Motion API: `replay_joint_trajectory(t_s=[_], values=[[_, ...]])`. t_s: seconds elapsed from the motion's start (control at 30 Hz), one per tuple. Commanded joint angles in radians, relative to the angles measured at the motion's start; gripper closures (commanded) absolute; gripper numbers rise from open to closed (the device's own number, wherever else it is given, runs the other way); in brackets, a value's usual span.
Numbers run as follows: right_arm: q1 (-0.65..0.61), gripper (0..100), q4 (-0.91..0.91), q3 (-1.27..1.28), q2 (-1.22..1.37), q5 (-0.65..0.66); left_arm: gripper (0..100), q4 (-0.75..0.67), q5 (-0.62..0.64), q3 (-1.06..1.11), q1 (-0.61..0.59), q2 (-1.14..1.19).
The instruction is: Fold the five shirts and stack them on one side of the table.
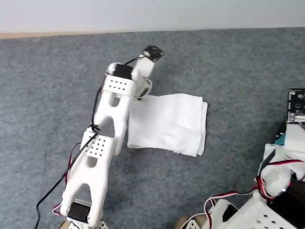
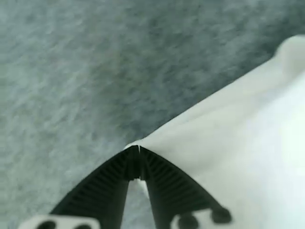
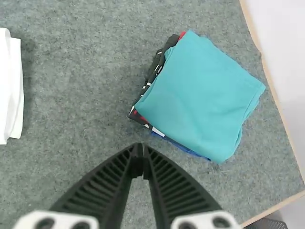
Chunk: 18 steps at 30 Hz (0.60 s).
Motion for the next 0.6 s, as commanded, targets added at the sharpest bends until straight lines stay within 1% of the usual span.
replay_joint_trajectory(t_s=[0.0, 0.17, 0.3, 0.37, 0.47, 0.57], values=[[0.008, 98.8, 0.018, -0.005, -0.005, 0.011, 99, 0.035, -0.006, -0.036, -0.057, -0.025], [0.008, 98.8, 0.018, -0.005, -0.005, 0.011, 99, 0.109, -0.006, -0.119, -0.084, -0.023], [0.008, 98.8, 0.018, -0.005, -0.005, 0.011, 99, 0.124, -0.005, -0.216, -0.06, -0.031], [0.008, 98.8, 0.018, -0.005, -0.005, 0.011, 99, 0.124, -0.003, -0.234, -0.029, -0.06], [0.008, 98.8, 0.018, -0.005, -0.005, 0.011, 99, 0.127, 0.02, -0.183, 0.023, -0.13], [0.013, 98.8, 0.018, -0.005, -0.005, 0.011, 99, 0.127, 0.071, -0.047, 0.061, -0.242]])
